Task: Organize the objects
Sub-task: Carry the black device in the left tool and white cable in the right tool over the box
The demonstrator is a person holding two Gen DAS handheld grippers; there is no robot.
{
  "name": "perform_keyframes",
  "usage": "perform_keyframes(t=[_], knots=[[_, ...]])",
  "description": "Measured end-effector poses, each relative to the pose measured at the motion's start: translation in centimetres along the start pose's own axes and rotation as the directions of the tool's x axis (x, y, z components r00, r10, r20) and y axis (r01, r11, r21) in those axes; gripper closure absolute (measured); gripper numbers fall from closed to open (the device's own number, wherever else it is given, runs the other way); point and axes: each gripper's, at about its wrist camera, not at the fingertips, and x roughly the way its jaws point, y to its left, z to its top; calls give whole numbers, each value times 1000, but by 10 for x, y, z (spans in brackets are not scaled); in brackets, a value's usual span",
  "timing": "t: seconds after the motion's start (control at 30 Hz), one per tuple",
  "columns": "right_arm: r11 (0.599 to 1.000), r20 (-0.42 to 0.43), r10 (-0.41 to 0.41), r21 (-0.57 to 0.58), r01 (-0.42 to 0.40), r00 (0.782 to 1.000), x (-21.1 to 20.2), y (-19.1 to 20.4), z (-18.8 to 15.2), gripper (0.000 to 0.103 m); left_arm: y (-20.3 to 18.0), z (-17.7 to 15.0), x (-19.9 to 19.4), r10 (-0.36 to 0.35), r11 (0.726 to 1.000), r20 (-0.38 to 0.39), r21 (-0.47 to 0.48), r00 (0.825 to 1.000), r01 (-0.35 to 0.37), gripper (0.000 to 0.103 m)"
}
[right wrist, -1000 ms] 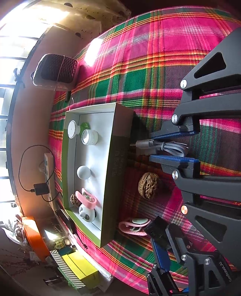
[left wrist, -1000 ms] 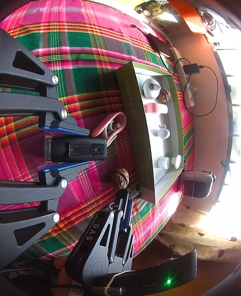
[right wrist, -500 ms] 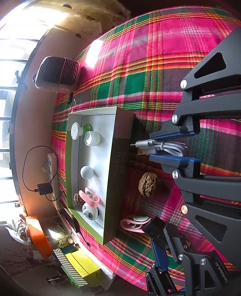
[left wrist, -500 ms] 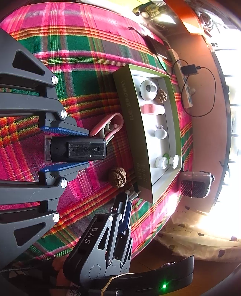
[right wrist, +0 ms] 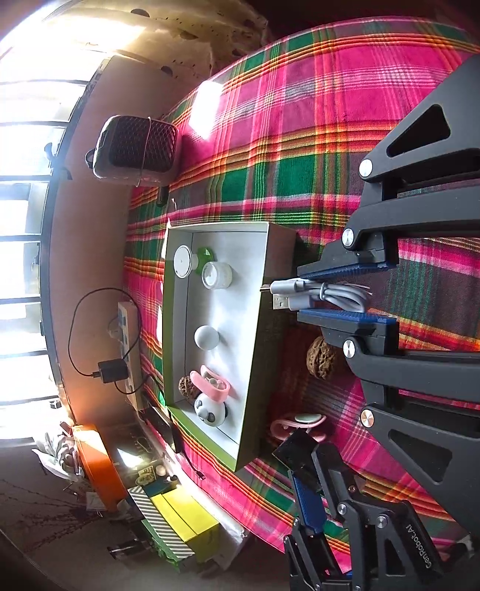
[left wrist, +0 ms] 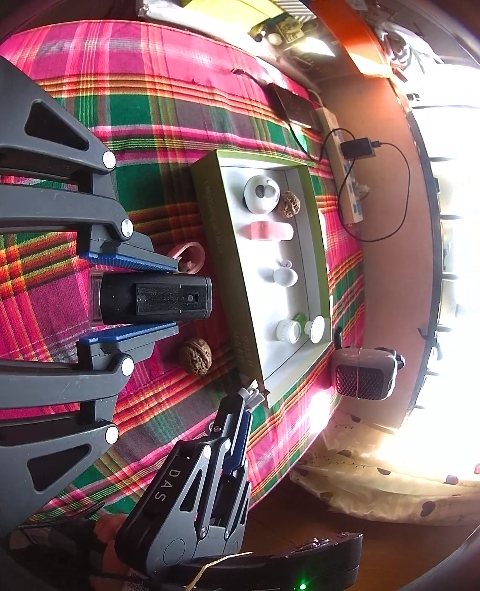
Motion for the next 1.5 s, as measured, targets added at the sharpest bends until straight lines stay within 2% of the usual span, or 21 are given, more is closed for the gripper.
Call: perform_keyframes(t=[0.37,0.67,1.1,1.5], knots=[[1000,20,28,-4,-28,999,3,-1,27,86,12,29,6,20,1000,23,-24,1000,-19,78],[997,16,82,7,-82,997,24,0,57,86,19,52,25,10,998,13,-57,1000,-9,78],[994,-32,106,17,-106,994,69,-2,86,86,27,72,61,10,998,-19,-69,1000,-11,78],[994,-70,111,21,-110,991,99,-4,96,86,33,81,83,16,996,-43,-83,999,-20,78]])
